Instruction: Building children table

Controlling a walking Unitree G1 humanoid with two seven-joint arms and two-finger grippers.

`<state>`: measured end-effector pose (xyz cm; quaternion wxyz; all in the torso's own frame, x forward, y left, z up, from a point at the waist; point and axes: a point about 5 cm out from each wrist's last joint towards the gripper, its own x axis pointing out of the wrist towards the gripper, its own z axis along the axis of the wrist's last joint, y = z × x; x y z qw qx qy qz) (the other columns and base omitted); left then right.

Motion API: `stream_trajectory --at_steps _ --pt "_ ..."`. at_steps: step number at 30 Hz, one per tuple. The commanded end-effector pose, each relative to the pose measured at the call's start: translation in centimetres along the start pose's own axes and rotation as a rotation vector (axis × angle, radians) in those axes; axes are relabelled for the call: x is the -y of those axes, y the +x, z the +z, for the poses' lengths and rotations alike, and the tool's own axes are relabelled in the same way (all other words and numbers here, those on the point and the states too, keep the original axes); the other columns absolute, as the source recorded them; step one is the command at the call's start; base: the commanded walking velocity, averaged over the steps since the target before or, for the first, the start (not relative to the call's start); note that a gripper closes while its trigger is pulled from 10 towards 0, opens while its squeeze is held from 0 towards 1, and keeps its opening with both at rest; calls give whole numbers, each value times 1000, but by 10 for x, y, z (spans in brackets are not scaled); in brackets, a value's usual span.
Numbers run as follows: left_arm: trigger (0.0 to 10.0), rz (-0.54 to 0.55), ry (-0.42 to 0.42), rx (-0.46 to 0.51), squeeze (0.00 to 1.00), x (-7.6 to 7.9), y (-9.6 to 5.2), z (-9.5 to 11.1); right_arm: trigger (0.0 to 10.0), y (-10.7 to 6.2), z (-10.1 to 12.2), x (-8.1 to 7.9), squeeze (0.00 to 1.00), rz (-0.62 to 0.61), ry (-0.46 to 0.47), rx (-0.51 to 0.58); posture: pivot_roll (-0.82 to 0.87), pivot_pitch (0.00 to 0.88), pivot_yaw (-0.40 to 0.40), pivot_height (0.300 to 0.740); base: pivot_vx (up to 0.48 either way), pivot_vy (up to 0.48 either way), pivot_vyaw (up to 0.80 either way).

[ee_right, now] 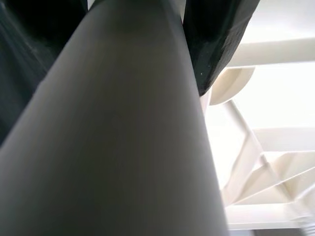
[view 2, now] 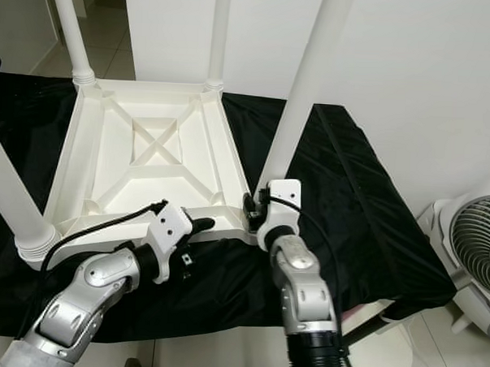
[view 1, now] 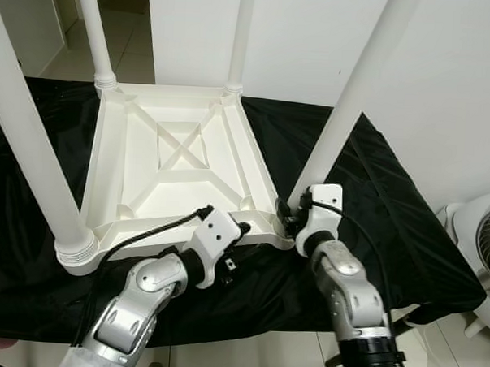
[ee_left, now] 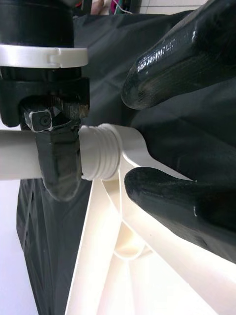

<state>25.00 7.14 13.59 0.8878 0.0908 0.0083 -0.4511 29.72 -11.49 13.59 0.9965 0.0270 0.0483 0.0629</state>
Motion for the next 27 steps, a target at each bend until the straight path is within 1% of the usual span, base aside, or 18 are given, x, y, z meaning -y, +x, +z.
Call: stream_trajectory --at_steps 1,2,3,4,5,8,10,11,12,13,14,16,17,18,19,22,24,27 --pt "10000 47 5 0 0 -2 4 1 10000 -2 -10 6 106 -65 4 -49 77 6 -63 740 0 0 0" --pt "10000 47 5 0 0 -2 4 1 10000 -2 -10 6 106 -65 4 -49 77 6 -63 740 0 0 0" --pt "10000 47 5 1 0 -1 4 1 10000 -2 -8 6 902 -54 20 -41 77 6 -63 740 0 0 0" --pt "10000 47 5 1 0 -1 4 1 10000 -2 -8 6 902 -54 20 -41 77 6 -63 740 0 0 0" --pt "10000 48 5 2 0 -1 5 1 10000 -2 -5 6 1000 -41 41 -32 79 4 -66 740 0 0 0" --pt "10000 50 1 4 0 0 5 1 10000 -1 -2 8 1000 -26 48 -18 79 3 -68 740 0 0 0" --pt "10000 56 0 8 0 -1 6 1 10000 0 4 11 1000 47 58 7 82 4 -71 740 0 0 0" --pt "10000 56 0 8 0 -1 6 1 10000 0 4 11 1000 47 58 7 82 4 -71 740 0 0 0" --pt "10000 59 -2 10 0 -1 7 1 10000 1 7 12 1000 111 43 16 81 3 -71 740 0 0 0" --pt "10000 61 -3 9 0 -1 8 1 10000 1 9 16 8 185 25 20 81 1 -72 740 0 0 0" --pt "10000 61 -3 9 0 -1 8 1 10000 1 9 16 8 185 25 20 81 1 -72 740 0 0 0" --pt "10000 65 -1 7 0 0 10 1 10000 0 10 25 0 280 -32 22 81 0 -74 740 0 0 0" --pt "10000 65 -1 7 0 0 10 1 10000 0 10 25 0 280 -32 22 81 0 -74 740 0 0 0" --pt "10000 66 -1 6 0 0 10 0 10000 -1 11 31 0 321 -84 28 80 0 -74 740 0 0 0" --pt "10000 66 -1 6 0 0 10 0 10000 -1 11 31 0 321 -84 28 80 0 -74 740 0 0 0" --pt "10000 71 2 0 0 1 11 0 10000 -4 15 47 0 457 -182 54 79 0 -76 740 0 0 0" --pt "10000 71 2 0 0 1 11 0 10000 -4 15 47 0 457 -182 54 79 0 -76 740 0 0 0" --pt "10000 63 2 -14 0 0 8 -3 10000 -4 16 56 0 559 -235 60 82 0 -77 740 0 0 0"
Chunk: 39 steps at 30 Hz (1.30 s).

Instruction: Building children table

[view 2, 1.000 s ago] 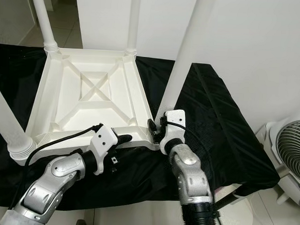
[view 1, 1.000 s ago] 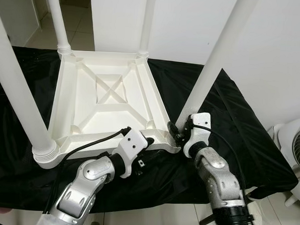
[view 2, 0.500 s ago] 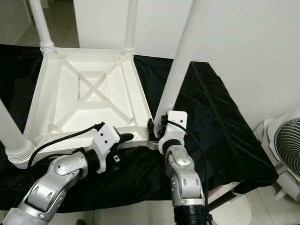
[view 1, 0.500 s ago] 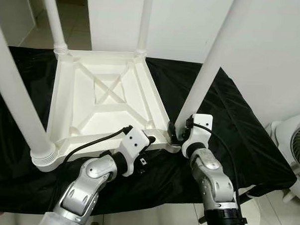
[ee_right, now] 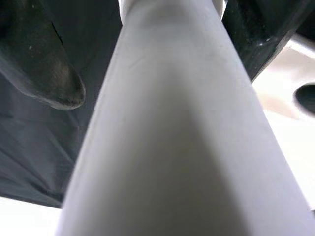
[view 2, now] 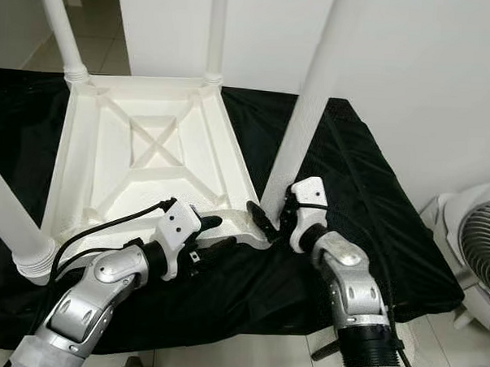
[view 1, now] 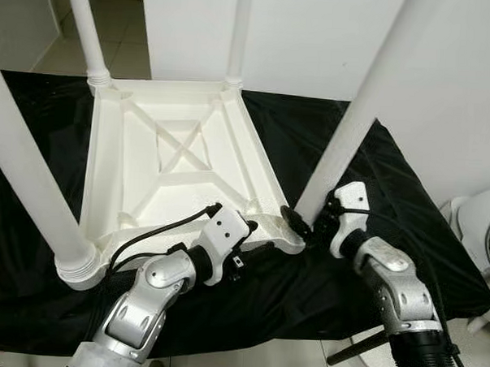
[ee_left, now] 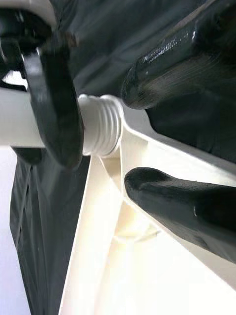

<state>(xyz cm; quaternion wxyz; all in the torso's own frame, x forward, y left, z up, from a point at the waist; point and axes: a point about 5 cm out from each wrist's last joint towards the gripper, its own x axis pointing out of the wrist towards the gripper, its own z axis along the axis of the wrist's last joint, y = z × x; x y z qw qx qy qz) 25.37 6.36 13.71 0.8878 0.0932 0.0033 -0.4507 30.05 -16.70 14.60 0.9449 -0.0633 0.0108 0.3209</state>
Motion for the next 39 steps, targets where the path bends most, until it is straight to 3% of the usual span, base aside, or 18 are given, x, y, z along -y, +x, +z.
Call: stream_trajectory --at_steps 1,7,8,9,10,19,26,27,35,39 --pt "10000 62 -7 -21 0 -1 -1 -5 10000 -2 2 5 0 37 -28 11 82 0 -77 740 0 0 0" --pt "10000 46 6 -38 0 -1 -5 -8 10000 -3 -7 10 0 197 -21 -33 89 0 -81 740 0 0 0" --pt "10000 44 6 -38 0 -1 -6 -8 9373 -2 -7 11 0 201 -27 -35 95 0 -84 740 0 0 0" --pt "10000 44 6 -38 0 -1 -6 -8 9373 -2 -7 11 0 201 -27 -35 95 0 -84 740 0 0 0" --pt "10000 47 8 -38 0 -1 -6 -8 0 -2 -9 12 0 217 -7 -43 101 0 -87 740 0 0 0" --pt "10000 68 -1 -21 0 -1 -2 -4 0 1 -17 7 0 275 68 -40 107 0 -89 740 0 0 0" --pt "10000 59 0 -17 0 -1 -1 -3 0 3 -18 7 0 228 89 -37 101 0 -83 740 0 0 0" --pt "10000 58 1 -16 0 -1 0 -3 10000 4 -17 7 0 203 83 -40 98 0 -82 740 0 0 0" --pt "10000 55 -2 -12 0 0 1 -2 10000 16 -13 5 0 -69 95 -28 93 0 -83 740 0 0 0" --pt "10000 52 -8 -9 0 2 2 -2 10000 23 -6 -16 0 -163 174 13 91 0 -87 740 0 0 0"
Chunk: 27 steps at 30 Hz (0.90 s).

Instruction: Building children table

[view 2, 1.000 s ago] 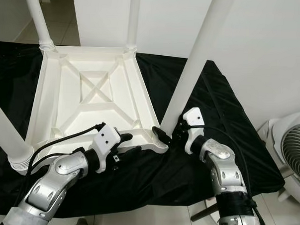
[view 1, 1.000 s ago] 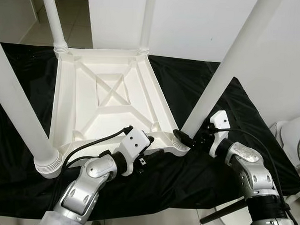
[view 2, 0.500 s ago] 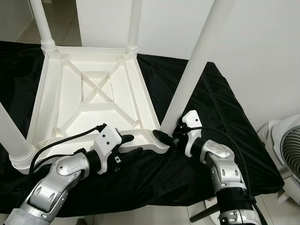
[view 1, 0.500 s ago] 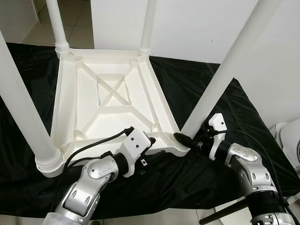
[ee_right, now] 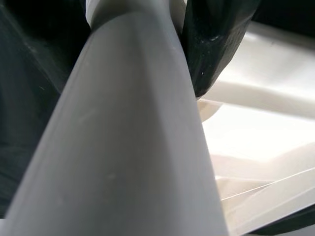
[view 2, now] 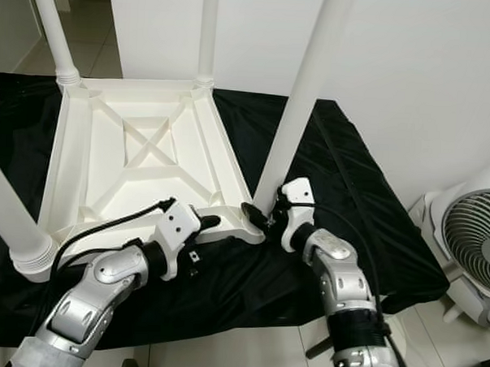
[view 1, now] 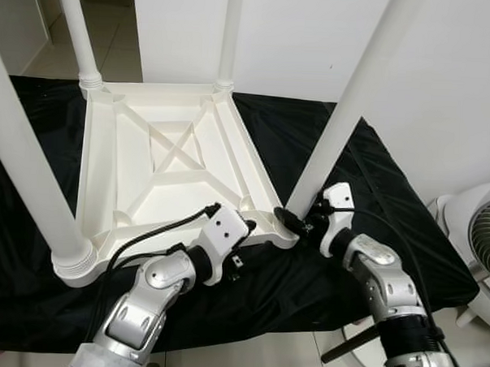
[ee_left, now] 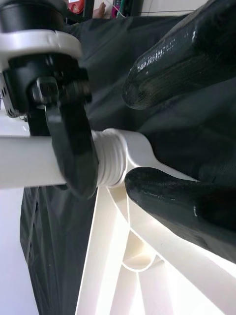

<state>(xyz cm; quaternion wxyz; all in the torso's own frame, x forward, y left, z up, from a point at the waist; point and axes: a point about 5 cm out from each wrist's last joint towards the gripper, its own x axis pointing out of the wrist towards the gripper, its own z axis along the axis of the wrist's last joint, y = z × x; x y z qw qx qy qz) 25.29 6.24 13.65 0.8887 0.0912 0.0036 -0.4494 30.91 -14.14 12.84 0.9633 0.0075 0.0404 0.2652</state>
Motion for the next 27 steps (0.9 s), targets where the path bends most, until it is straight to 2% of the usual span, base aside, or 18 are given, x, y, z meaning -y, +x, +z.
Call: stream_trajectory --at_steps 1,2,3,4,5,6,7,9,10,12,16,17,18,23,26,27 --pt "10000 48 -4 -9 0 1 2 -2 10000 0 9 -6 0 -66 35 43 91 0 -88 740 0 0 0" --pt "10000 48 -4 -9 0 1 2 -2 10000 0 9 -6 0 -66 35 43 91 0 -88 740 0 0 0" --pt "10000 47 -5 -8 0 1 2 -2 10000 1 9 -10 0 -110 63 48 91 0 -88 740 0 0 0" --pt "10000 48 -5 -7 0 1 2 -1 10000 3 8 -12 0 -222 88 40 90 0 -92 740 0 0 0" --pt "10000 48 -5 -7 0 1 2 -1 10000 3 8 -12 0 -222 88 40 90 0 -92 740 0 0 0" --pt "10000 48 -5 -5 0 1 3 -1 10000 4 4 -13 0 -323 124 28 91 0 -92 740 0 0 0" --pt "10000 48 -5 -5 0 1 3 -1 10000 4 4 -13 0 -323 124 28 91 0 -92 740 0 0 0" --pt "10000 50 -3 -3 0 0 4 0 10000 6 0 -20 0 -412 152 13 94 0 -94 740 0 0 0" --pt "10000 50 -3 -3 0 0 4 0 10000 6 0 -20 0 -412 152 13 94 0 -94 740 0 0 0" --pt "10000 54 -5 1 0 0 5 0 10000 9 1 -30 0 -402 179 22 98 0 -96 740 0 0 0" --pt "10000 56 -6 1 0 0 5 0 10000 9 2 -31 0 -410 194 15 98 0 -96 740 0 0 0" --pt "10000 56 -6 2 0 0 5 0 10000 9 3 -30 784 -412 193 16 98 0 -97 740 0 0 0" --pt "10000 55 -5 3 0 0 5 0 10000 9 5 -29 1000 -405 198 19 99 0 -97 740 0 0 0" --pt "10000 56 -4 4 0 0 5 1 10000 9 9 -24 1000 -375 201 33 99 0 -97 740 0 0 0" --pt "10000 58 -3 5 0 -1 5 1 10000 9 15 -19 1000 -251 154 46 99 0 -97 740 0 0 0" --pt "10000 58 -3 5 0 -1 5 1 10000 9 15 -19 1000 -251 154 46 99 0 -97 740 0 0 0"
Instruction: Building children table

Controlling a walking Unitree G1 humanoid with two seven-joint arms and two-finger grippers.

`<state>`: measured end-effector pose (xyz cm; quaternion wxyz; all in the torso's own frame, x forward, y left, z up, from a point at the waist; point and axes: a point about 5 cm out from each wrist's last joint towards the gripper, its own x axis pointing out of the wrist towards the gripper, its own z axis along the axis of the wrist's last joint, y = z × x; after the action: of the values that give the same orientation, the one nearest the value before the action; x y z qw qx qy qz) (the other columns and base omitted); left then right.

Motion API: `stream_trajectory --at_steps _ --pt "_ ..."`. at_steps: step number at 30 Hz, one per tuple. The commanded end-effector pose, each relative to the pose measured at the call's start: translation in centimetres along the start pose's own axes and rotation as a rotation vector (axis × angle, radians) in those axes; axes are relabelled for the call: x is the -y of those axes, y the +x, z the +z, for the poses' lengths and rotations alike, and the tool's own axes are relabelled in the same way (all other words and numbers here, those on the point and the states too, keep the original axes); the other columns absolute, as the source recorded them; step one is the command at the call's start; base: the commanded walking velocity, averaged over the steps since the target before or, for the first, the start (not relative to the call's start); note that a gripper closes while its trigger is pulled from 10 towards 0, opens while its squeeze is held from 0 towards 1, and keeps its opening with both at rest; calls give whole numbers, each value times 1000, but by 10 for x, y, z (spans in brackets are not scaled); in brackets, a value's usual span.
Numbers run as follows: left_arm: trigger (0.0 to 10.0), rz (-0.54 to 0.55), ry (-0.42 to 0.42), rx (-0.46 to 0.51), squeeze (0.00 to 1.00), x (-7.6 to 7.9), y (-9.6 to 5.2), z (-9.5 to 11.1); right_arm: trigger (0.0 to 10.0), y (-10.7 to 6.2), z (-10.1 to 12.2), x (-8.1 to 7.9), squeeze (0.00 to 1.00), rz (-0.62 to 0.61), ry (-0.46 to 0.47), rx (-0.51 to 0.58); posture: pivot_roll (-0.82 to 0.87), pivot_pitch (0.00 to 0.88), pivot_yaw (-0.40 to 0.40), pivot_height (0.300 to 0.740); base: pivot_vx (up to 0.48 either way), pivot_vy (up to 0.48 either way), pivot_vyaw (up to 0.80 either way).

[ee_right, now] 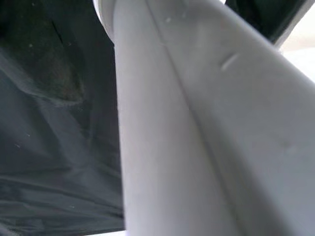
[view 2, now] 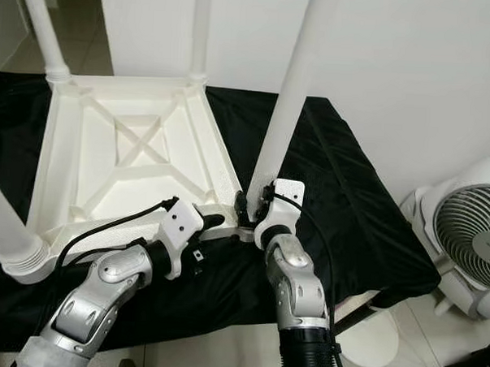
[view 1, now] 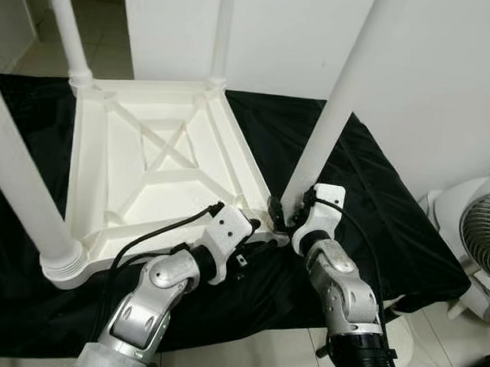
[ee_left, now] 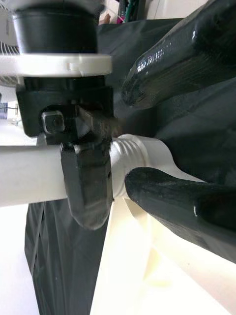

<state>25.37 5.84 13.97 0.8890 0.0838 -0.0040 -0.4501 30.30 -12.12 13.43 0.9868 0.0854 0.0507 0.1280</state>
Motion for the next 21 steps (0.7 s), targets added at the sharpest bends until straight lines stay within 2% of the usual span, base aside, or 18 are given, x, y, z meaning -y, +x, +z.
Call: stream_trajectory --at_steps 1,2,3,5,6,7,9,12,17,19,20,21 --pt "10000 58 4 -16 0 -2 2 -3 10000 3 13 0 906 115 -72 29 98 0 -94 740 0 0 0" --pt "10000 57 4 -16 0 -2 1 -2 10000 1 14 3 0 191 -126 25 97 0 -93 740 0 0 0" --pt "10000 56 4 -15 0 -2 1 -2 10000 0 15 5 0 233 -163 24 97 0 -92 740 0 0 0" --pt "10000 56 4 -15 0 -2 1 -2 10000 0 15 5 0 233 -163 24 97 0 -92 740 0 0 0" --pt "10000 54 5 -15 0 -2 1 -2 10000 -3 18 11 0 313 -226 21 97 0 -90 740 0 0 0" --pt "10000 54 5 -15 0 -2 1 -2 10000 -3 18 11 0 313 -226 21 97 0 -90 740 0 0 0" --pt "10000 55 6 -14 0 -3 2 -1 10000 -5 19 17 0 404 -289 2 96 0 -88 740 0 0 0" --pt "10000 56 6 -12 0 -3 2 -1 10000 -7 17 23 0 476 -344 -26 96 0 -89 740 0 0 0" --pt "10000 56 7 -10 0 -3 3 0 10000 -7 15 26 0 561 -391 -56 97 0 -89 740 0 0 0" --pt "10000 58 7 -7 0 -4 3 1 9843 -9 13 28 0 644 -397 -87 100 0 -90 740 0 0 0" --pt "10000 60 7 -5 0 -4 3 1 1255 -9 11 29 0 674 -403 -103 103 0 -93 740 0 0 0" --pt "10000 60 7 -5 0 -4 3 1 1255 -9 11 29 0 674 -403 -103 103 0 -93 740 0 0 0"
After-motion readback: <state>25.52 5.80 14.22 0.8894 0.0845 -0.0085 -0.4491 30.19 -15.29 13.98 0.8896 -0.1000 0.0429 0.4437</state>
